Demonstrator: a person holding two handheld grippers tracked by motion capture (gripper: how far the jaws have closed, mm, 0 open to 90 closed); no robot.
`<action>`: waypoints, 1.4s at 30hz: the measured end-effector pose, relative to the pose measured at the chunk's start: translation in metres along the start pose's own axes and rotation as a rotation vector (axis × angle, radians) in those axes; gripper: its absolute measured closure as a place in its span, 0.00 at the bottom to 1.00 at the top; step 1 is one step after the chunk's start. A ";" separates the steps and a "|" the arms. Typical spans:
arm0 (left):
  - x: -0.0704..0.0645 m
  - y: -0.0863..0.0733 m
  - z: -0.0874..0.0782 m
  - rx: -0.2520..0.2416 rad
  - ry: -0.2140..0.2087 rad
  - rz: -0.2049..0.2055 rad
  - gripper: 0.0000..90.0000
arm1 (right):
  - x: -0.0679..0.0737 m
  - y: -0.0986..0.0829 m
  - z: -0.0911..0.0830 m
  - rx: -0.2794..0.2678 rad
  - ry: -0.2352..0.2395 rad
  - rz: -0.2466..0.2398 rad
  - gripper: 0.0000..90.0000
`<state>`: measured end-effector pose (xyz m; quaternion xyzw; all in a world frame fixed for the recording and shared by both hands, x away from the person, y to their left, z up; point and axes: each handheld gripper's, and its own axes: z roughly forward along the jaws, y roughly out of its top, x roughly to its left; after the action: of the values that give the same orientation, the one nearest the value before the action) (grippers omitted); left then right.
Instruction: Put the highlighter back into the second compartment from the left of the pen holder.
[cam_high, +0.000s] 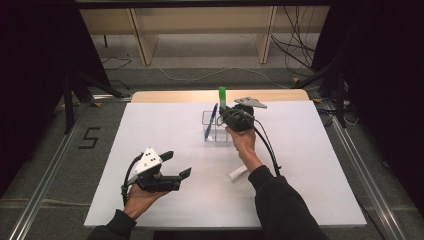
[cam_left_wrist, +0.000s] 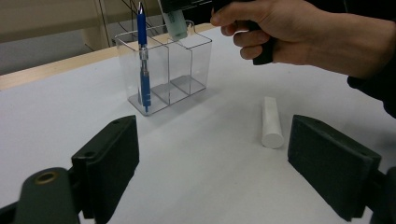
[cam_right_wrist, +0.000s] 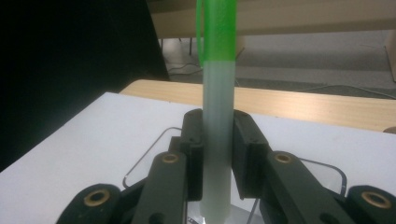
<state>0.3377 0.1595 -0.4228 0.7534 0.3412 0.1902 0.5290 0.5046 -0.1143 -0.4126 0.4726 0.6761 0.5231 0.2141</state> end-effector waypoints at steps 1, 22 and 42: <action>0.000 0.000 0.000 0.000 -0.001 -0.001 0.18 | -0.001 -0.001 0.001 0.000 -0.004 0.000 0.86; 0.001 0.000 0.000 0.006 -0.008 -0.004 0.18 | 0.000 -0.010 0.009 0.053 -0.014 -0.013 0.77; 0.001 -0.001 0.001 0.017 -0.008 -0.012 0.18 | -0.008 0.003 -0.059 0.149 0.098 -0.291 0.37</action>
<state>0.3394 0.1596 -0.4240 0.7565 0.3450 0.1812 0.5252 0.4631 -0.1516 -0.3903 0.3581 0.7840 0.4574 0.2189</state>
